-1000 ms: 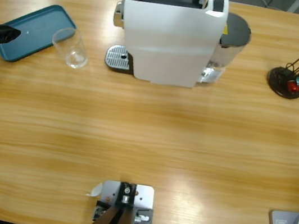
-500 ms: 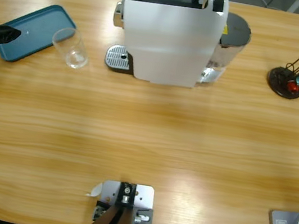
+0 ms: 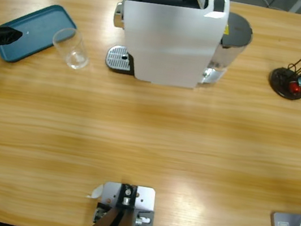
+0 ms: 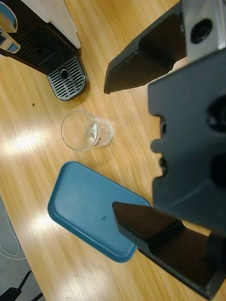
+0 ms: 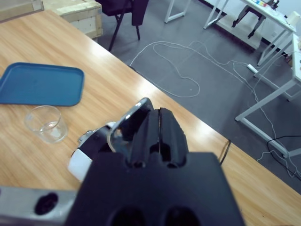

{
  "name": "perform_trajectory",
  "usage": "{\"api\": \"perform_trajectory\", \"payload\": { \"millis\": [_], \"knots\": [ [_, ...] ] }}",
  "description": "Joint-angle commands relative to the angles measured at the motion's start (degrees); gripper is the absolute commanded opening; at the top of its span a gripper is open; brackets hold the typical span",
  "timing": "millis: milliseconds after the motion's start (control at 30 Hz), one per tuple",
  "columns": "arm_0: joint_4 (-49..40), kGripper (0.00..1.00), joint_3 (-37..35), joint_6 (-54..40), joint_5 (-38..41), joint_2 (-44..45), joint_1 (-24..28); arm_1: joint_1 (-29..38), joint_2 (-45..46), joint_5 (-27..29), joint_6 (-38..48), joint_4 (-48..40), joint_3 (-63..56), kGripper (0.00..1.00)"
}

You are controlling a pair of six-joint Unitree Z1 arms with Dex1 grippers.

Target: Pour coffee

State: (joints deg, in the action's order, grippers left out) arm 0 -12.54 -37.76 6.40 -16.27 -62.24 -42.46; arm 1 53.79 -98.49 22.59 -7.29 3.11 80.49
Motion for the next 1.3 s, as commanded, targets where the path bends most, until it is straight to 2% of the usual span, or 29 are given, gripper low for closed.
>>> {"api": "perform_trajectory", "payload": {
  "millis": [33, 567, 967, 1300],
  "knots": [
    [-0.12, 1.000, 1.46, 0.46, -0.69, -1.57, -0.34, 2.72, -6.30, -0.62, 0.52, 0.65, -3.19, 0.000],
    [-0.29, 1.000, 1.37, 0.46, -0.66, -2.34, -0.34, 3.60, -12.85, -2.64, 3.33, -5.67, -7.78, 0.000],
    [-0.49, 1.000, 1.32, 0.46, -0.60, -3.01, -0.34, 3.60, -14.79, -3.25, 6.60, -13.97, -18.07, 0.000],
    [-0.73, 1.000, 1.28, 0.46, -0.60, -3.15, -0.34, 3.34, -15.26, -3.69, 7.22, -14.25, -18.66, 0.000]
  ]
}}
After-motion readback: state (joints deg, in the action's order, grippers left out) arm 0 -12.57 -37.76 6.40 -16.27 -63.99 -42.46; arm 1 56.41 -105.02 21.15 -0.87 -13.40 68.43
